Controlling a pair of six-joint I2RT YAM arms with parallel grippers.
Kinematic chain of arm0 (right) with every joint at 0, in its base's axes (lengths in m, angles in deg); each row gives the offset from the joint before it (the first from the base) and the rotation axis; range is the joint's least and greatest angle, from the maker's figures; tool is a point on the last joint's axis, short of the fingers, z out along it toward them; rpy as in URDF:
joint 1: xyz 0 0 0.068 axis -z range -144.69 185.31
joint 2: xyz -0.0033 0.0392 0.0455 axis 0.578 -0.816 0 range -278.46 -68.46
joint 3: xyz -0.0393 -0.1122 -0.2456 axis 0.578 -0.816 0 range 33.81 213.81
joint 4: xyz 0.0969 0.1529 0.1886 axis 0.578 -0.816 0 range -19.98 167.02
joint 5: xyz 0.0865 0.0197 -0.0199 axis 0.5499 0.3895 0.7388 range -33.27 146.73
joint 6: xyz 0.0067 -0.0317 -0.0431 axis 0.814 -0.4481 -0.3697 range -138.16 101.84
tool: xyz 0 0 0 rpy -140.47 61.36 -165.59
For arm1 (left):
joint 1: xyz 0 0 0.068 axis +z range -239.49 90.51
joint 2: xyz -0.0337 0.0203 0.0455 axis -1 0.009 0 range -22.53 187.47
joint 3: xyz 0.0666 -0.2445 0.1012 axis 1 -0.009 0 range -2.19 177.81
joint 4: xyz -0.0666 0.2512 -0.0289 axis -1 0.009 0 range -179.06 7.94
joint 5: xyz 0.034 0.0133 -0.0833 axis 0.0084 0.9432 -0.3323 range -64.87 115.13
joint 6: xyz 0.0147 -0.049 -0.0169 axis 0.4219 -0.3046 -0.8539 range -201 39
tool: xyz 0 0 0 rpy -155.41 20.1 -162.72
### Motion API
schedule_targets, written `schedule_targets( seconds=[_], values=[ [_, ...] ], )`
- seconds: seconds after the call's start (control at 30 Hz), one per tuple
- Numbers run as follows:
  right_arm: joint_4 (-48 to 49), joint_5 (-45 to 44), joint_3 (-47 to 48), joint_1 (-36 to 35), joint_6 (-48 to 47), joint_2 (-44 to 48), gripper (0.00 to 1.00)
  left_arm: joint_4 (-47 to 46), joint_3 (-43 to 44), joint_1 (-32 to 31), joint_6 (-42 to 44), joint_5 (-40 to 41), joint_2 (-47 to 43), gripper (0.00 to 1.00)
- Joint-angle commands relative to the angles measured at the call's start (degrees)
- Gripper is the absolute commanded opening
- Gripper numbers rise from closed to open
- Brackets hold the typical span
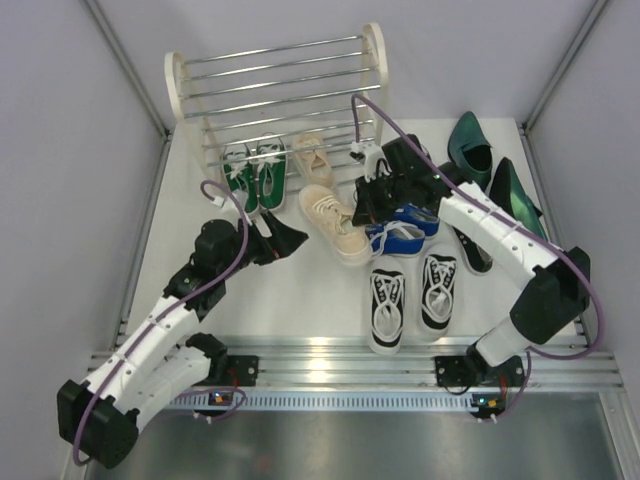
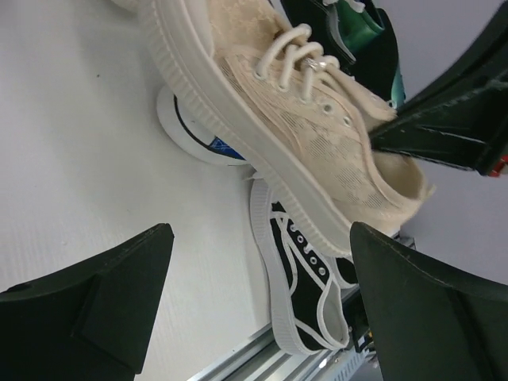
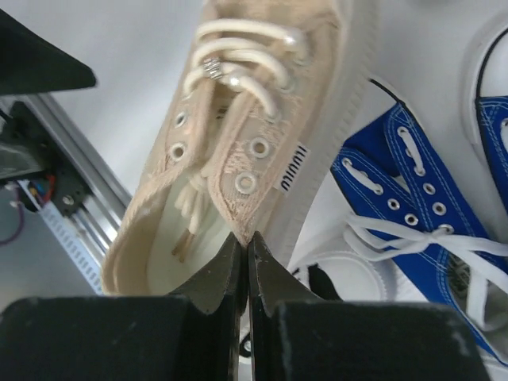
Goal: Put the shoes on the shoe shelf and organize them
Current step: Pick up the shoe.
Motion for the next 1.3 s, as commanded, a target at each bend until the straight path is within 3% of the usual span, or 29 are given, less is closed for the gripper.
schedule_targets(
  seconds=[0.0,0.1,0.3,0.73,0.9,1.27],
  values=[
    [9.84,3.88,0.63,-0.81,9.83,2.44,0.0,-3.49,0.72,-0.72,-4.93,7.49,1.74,0.98],
    [11.34,6.87,-0.25,-0.81,12.38,2.79,0.0,-4.63,-0.33,-0.89,-8.19,9.52,3.06,0.98],
    [14.68,11.97,-3.33,-0.98,16.33,3.67,0.0,-15.35,-3.94,-1.07,-14.44,9.78,3.14,0.98],
    [19.51,18.21,-4.38,0.07,22.66,4.81,0.0,-17.11,-7.28,-0.98,-19.36,12.6,3.06,0.98],
    [22.76,22.16,-6.49,0.16,26.08,5.34,0.0,-23.79,-11.15,-1.07,-26.39,17.25,1.92,0.98],
    [30.85,29.11,-12.91,0.07,33.91,6.31,0.0,-37.24,-15.81,-0.98,-32.55,17.87,3.41,0.98]
  ],
)
